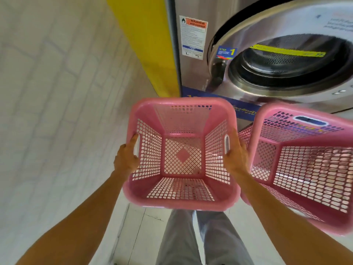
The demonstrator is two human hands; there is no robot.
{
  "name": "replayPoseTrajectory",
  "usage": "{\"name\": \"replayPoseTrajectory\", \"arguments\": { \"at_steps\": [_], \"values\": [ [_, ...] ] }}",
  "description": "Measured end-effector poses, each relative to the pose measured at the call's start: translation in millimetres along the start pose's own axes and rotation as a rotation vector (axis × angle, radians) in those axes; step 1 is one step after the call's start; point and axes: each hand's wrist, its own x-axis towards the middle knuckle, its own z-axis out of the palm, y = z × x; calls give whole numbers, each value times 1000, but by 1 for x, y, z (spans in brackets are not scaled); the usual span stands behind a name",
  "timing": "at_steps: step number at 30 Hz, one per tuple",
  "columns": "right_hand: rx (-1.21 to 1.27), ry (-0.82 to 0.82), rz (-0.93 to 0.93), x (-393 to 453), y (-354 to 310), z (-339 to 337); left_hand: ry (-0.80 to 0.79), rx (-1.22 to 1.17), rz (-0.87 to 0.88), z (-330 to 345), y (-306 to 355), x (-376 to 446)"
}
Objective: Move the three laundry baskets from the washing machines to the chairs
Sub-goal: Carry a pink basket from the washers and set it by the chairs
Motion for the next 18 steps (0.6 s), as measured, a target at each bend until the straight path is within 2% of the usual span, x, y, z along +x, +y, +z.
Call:
{"name": "replayPoseTrajectory", "arguments": {
  "at_steps": [10,18],
  "values": [
    [-81,-201,-221,-24,-50,-13,60,-207,-240,13,-67,-110],
    [-199,-374,-350,-55,-76,-13,124,-340,-464,67,-88,-207]
  ]
}}
